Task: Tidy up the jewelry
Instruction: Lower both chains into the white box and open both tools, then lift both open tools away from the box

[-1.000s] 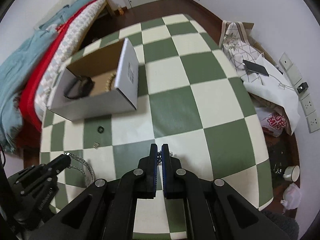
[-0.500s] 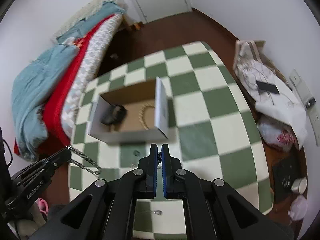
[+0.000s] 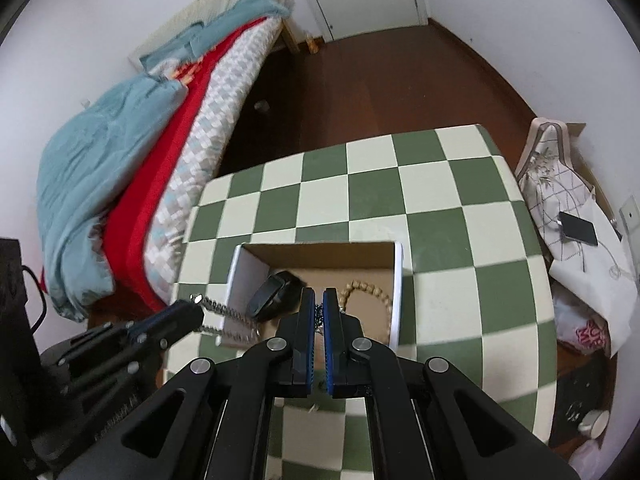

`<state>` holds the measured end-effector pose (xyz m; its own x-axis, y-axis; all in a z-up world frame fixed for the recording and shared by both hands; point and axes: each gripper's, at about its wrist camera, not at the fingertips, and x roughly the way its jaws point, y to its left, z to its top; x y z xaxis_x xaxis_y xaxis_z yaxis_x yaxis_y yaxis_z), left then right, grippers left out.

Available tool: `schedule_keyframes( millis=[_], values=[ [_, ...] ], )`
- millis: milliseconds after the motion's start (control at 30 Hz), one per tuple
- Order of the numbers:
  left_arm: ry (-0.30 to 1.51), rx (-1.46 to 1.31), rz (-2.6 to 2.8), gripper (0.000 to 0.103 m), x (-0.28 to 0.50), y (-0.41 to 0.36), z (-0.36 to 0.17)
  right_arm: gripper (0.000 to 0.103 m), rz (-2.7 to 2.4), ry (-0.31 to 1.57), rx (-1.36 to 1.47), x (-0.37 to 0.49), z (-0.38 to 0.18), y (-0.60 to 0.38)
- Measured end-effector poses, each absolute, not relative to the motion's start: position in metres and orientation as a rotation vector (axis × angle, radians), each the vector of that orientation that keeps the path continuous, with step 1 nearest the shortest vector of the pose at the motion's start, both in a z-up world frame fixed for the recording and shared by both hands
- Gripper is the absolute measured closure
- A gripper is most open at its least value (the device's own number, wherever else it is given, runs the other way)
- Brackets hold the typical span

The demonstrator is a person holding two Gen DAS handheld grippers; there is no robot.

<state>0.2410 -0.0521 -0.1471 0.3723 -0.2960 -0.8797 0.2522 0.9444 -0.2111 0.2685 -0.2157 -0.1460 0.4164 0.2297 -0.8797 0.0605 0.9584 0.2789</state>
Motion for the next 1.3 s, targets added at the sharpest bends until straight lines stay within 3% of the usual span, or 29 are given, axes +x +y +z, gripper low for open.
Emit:
schedule_keyframes(
  millis=[433,500,567,633,700,767,833,933,1300],
  values=[
    [1.171,0.01,-0.221,0.094,0.254,-0.05,-0.157,0.097,0.026,1.294,0.194,0.322,-0.198,-0.227],
    [1.15,0.033,-0.183,0.076,0.252,-0.045,-0.154,0.089,0.014,1.28,0.2,0.319,-0.194,-0.231],
    [1.115,0.042,-0.134,0.026,0.246,-0.037,-0.149,0.072,0.005,1.272,0.197,0.313,-0.188,-0.232],
    [1.077,0.042,-0.098,0.018,0.239,-0.029,-0.147,0.05,0.0,1.265,0.186,0.305,-0.184,-0.231],
    [1.073,0.073,-0.068,0.014,0.234,-0.026,-0.149,0.042,-0.018,1.261,0.14,0.292,-0.182,-0.227],
    [1.083,0.102,-0.05,0.0,0.229,-0.025,-0.155,0.034,-0.042,1.263,0.101,0.282,-0.183,-0.223],
    [1.086,0.127,-0.034,0.0,0.224,-0.025,-0.16,0.013,-0.073,1.271,0.071,0.269,-0.188,-0.22],
    [1.088,0.132,-0.024,0.0,0.217,-0.024,-0.163,0.005,-0.089,1.291,0.054,0.254,-0.196,-0.215],
    [1.049,0.092,-0.002,0.0,0.193,-0.01,-0.142,0.001,-0.132,1.256,0.048,0.216,-0.188,-0.206]
  ],
)
